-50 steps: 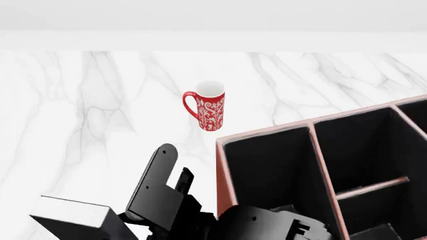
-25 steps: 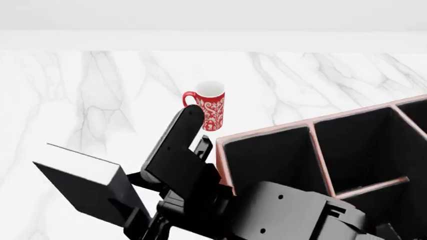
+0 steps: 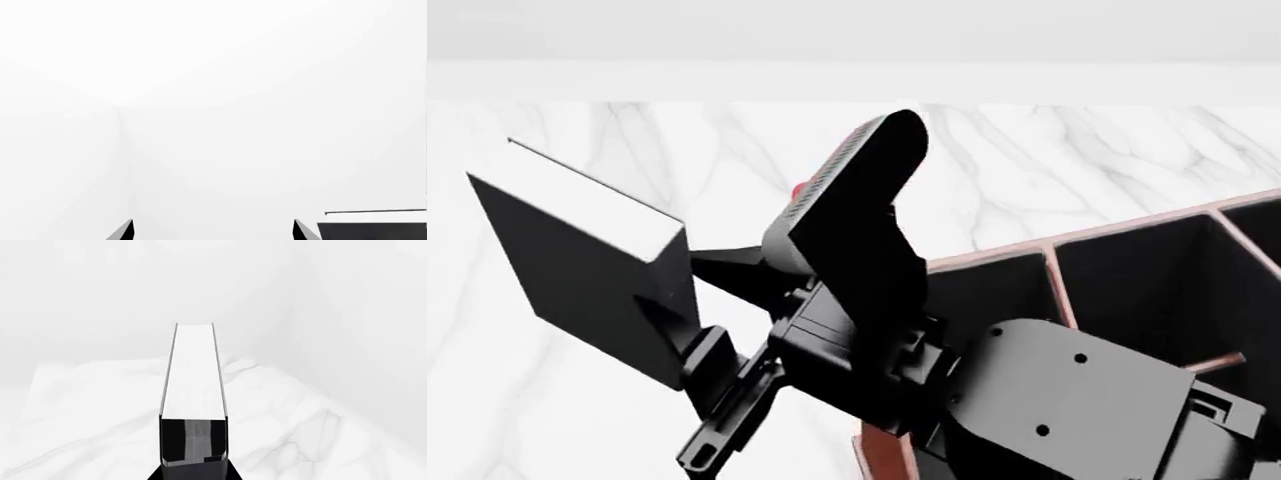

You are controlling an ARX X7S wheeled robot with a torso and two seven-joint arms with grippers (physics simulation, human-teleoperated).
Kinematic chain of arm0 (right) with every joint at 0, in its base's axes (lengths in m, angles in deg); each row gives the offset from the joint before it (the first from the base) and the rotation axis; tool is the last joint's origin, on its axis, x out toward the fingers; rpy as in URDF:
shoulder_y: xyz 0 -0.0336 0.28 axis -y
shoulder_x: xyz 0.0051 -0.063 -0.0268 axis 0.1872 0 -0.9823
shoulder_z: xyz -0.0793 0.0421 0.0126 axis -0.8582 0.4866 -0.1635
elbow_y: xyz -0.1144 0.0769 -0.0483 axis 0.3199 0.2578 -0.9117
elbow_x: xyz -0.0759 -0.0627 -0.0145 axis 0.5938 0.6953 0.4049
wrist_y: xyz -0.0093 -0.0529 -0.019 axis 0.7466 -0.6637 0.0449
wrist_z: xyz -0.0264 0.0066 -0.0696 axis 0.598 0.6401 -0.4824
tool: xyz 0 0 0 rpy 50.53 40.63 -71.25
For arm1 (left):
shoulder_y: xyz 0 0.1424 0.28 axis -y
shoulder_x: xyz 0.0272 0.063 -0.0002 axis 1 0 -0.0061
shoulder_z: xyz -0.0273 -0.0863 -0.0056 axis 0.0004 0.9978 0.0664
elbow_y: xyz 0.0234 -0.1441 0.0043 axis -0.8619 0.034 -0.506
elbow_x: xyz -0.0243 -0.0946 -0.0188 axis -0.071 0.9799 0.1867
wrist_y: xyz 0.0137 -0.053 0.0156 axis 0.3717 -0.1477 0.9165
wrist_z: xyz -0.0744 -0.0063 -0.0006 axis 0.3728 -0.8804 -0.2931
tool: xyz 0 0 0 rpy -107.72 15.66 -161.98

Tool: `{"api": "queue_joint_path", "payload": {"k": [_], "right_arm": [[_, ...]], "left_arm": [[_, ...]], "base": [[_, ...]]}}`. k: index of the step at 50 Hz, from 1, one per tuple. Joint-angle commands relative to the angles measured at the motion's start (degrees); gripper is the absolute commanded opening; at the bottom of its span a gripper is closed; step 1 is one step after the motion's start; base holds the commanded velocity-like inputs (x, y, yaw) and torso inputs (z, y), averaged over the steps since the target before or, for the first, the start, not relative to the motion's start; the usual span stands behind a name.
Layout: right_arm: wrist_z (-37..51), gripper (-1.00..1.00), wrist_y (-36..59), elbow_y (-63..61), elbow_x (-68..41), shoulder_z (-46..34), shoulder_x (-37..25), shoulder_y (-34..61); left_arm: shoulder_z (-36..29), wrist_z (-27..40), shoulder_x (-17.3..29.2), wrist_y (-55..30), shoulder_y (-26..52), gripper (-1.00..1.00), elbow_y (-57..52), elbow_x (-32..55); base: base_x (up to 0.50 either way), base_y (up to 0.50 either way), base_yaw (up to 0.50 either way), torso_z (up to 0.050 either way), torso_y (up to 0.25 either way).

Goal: Pick up the book and place it in the left compartment of the caddy.

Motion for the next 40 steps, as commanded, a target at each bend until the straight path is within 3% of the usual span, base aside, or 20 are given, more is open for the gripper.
{"api": "queue_joint_path", "payload": {"k": [1, 20, 40], "right_arm": [[2.4, -1.0, -1.4, -6.1, -1.0, 5.4, -6.0, 2.5], [4.9, -1.0, -6.7, -14.3, -4.4, 10.3, -17.5, 2.5], [6.8, -1.0, -14.4, -18.5, -3.5, 11.0, -27.8, -3.6]], "left_arm": [[-0.2, 0.0, 0.0, -0.3, 0.3, 1.0, 0.0, 0.3], [-0.2, 0.2, 0.0, 0.1, 0.1, 1.0, 0.0, 0.2], [-1.2, 0.1, 0.0, -0.4, 0.5, 1.0, 0.0, -0.4]], "base": [[0.0, 0.0, 0.0, 0.0, 0.0], [0.0, 0.0, 0.0, 0.0, 0.001], [0.0, 0.0, 0.0, 0.0, 0.001]]}}
